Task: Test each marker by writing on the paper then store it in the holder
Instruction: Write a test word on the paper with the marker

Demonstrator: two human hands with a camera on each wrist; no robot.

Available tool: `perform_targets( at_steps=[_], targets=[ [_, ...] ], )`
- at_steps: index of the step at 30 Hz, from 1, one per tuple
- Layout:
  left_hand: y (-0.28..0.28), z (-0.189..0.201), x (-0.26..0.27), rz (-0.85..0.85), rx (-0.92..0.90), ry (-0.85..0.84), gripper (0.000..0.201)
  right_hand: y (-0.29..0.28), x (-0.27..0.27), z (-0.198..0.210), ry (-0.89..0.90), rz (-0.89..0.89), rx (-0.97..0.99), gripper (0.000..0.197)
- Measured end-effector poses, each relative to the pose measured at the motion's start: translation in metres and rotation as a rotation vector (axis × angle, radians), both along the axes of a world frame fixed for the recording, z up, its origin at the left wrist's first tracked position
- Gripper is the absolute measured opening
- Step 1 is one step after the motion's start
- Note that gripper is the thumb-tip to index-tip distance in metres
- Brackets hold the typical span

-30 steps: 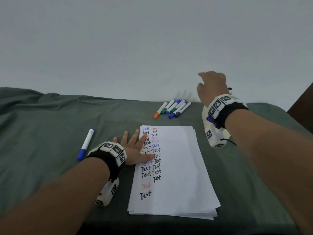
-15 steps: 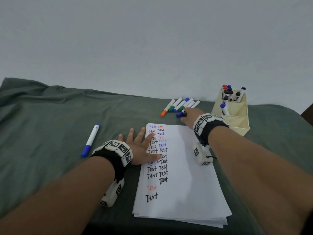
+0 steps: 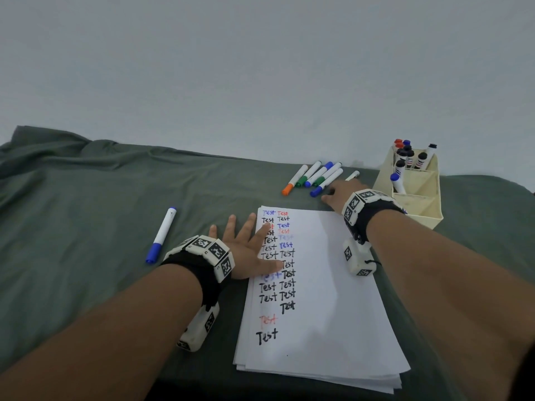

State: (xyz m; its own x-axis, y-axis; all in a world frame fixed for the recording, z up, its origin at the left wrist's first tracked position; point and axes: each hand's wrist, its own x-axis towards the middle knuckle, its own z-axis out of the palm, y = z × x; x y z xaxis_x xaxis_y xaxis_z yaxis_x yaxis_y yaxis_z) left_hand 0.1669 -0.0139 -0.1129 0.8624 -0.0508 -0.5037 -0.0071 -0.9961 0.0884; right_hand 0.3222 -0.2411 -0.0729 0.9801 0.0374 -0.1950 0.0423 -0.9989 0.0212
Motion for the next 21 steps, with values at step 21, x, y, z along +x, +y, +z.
perform_targets(
  at_steps=[21],
  targets=[
    [-0.003, 0.007, -0.001, -0.003, 0.039, -0.016, 0.086, 0.024, -0.097, 0.018, 0.058, -0.611, 1.696, 0.049]
  ],
)
